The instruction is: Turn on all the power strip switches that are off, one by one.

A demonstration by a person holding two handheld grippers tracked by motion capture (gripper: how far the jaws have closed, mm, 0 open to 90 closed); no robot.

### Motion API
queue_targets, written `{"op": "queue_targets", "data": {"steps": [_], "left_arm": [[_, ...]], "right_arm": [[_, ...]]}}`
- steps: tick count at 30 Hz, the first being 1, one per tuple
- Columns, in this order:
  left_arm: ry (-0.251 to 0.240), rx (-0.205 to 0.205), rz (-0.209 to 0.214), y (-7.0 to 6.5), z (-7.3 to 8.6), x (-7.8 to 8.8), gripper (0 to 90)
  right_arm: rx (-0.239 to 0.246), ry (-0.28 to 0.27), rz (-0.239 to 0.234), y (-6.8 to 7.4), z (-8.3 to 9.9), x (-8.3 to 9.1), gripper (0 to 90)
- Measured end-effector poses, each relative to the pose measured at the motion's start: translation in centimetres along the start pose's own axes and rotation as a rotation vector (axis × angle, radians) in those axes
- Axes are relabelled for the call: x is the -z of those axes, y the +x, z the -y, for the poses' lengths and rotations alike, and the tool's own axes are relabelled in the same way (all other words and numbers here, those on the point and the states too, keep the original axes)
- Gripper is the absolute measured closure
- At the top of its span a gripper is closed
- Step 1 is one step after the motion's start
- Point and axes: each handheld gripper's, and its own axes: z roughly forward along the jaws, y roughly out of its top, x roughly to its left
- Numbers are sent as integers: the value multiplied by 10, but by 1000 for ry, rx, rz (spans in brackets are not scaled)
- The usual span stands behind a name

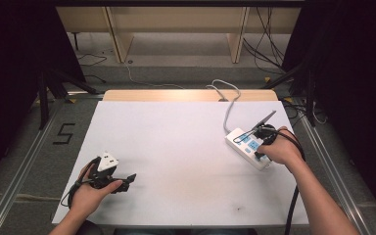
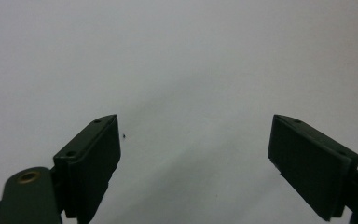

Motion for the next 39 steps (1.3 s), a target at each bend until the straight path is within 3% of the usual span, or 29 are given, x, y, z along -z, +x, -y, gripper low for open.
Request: {"op": "queue_targets", "data": {"steps": [39], "left_arm": [[0, -4, -1, -1, -1, 0, 166]], "right_arm": [[22, 19, 44, 6, -2, -4, 900]]}}
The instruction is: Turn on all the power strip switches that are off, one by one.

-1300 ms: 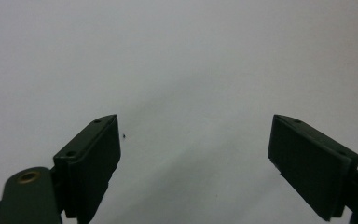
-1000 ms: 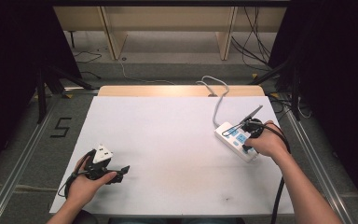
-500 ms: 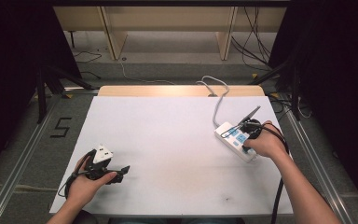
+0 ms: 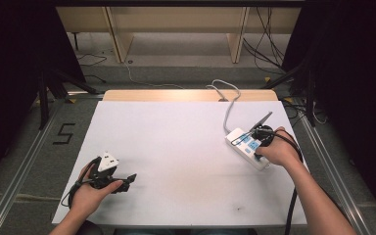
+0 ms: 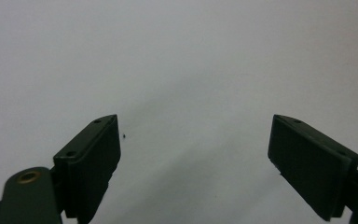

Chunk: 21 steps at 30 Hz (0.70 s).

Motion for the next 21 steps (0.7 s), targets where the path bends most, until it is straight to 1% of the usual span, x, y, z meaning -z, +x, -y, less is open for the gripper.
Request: {"op": "queue_targets", "data": {"steps": [7, 21], "left_arm": [[-2, 0, -1, 0, 0, 0, 166], [-4, -3, -3, -1, 0, 0, 166]], "right_arm": [[2, -1, 14, 2, 0, -1, 900], [11, 10, 23, 3, -1, -1, 900]]}}
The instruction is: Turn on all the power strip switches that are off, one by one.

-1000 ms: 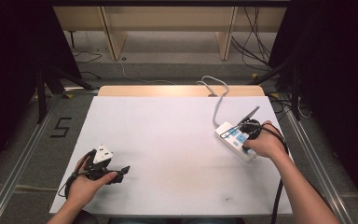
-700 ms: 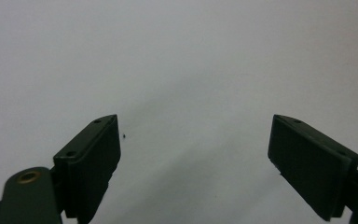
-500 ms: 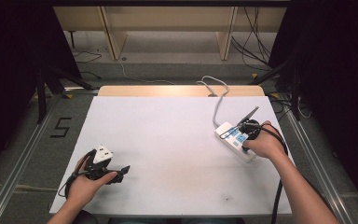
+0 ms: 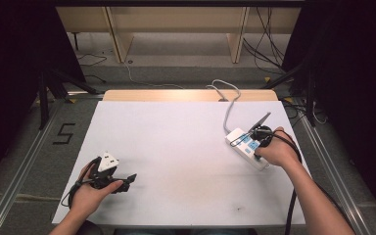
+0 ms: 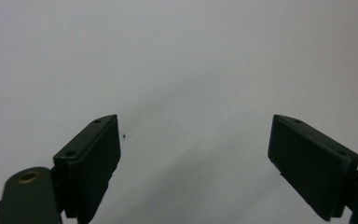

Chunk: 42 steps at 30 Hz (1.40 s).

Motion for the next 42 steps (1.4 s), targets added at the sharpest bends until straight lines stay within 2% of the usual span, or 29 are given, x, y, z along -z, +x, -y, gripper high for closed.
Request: {"op": "queue_targets", "data": {"steps": [21, 26, 29, 34, 42], "left_arm": [[-1, -9, 0, 0, 0, 1, 166], [0, -8, 1, 0, 0, 0, 166], [-2, -4, 0, 0, 0, 0, 166], [-4, -5, -4, 0, 0, 0, 167], [0, -3, -1, 0, 0, 0, 166]], "right_arm": [[-8, 0, 4, 1, 0, -1, 900], [-29, -31, -8, -1, 5, -1, 900], [-52, -68, -36, -5, 10, -1, 900], [-71, -96, -67, -8, 14, -1, 900], [-58, -94, -56, -7, 14, -1, 900]]}}
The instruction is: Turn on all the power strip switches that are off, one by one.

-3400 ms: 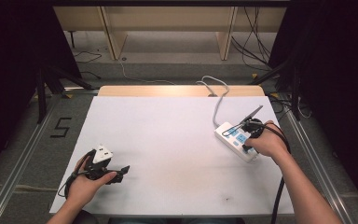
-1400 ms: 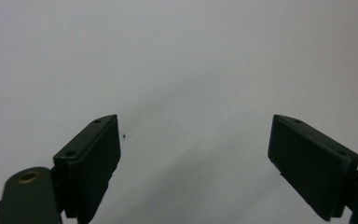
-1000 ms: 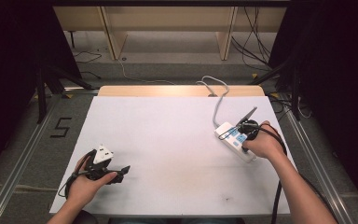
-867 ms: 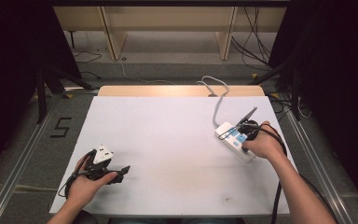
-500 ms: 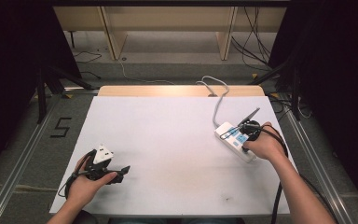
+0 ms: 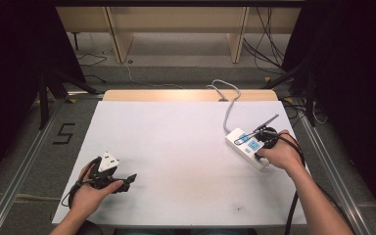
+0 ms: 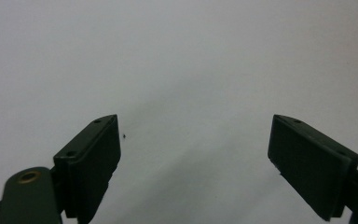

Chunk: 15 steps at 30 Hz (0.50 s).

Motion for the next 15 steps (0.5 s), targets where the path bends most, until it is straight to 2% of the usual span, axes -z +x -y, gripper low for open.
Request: {"op": "queue_targets", "data": {"steps": [5, 11, 15], "left_arm": [[-1, 2, -1, 0, 0, 0, 167], [-1, 2, -1, 0, 0, 0, 166], [0, 2, -1, 0, 0, 0, 167]], "right_arm": [[3, -9, 3, -2, -1, 1, 900], [2, -72, 2, -2, -3, 5, 900], [7, -93, 13, -3, -3, 7, 900]]}}
